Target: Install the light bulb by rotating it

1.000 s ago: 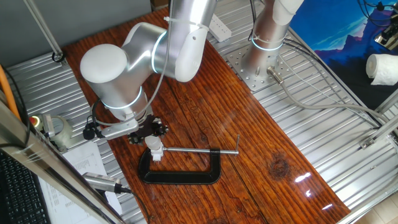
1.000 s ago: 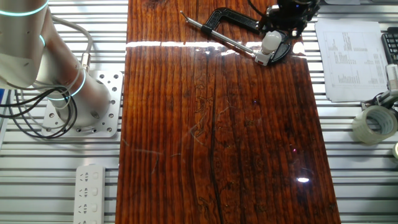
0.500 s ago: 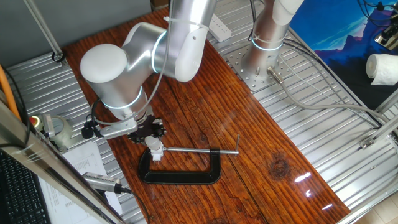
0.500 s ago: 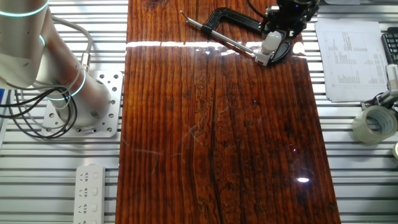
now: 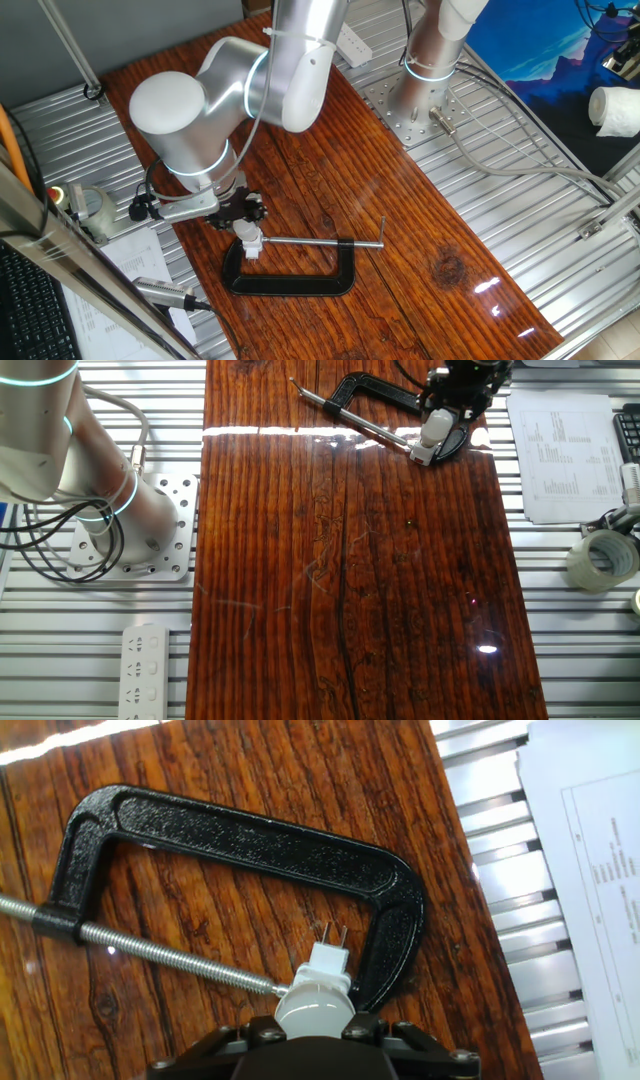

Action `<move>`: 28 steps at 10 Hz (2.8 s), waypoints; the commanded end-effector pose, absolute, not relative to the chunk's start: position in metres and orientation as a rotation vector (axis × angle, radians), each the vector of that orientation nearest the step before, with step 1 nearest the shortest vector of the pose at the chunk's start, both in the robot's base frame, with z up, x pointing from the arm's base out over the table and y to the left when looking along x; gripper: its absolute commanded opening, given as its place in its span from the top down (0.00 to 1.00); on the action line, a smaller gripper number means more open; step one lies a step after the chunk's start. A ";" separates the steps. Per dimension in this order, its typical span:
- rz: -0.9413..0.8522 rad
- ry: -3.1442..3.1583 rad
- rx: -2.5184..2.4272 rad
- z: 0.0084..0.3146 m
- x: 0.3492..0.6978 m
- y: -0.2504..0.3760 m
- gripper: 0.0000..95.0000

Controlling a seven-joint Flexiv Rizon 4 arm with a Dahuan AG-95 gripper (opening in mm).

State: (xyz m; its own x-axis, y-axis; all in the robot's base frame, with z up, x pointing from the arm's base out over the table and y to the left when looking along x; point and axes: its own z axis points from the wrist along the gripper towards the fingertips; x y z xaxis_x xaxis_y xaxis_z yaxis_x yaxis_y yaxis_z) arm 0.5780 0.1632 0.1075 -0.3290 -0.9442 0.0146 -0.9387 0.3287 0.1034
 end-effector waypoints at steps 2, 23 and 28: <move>-0.098 -2.676 1.464 0.108 0.579 0.163 1.00; -0.084 -2.954 0.585 0.128 0.579 0.173 0.20; -0.138 -2.658 1.460 0.130 0.580 0.176 0.40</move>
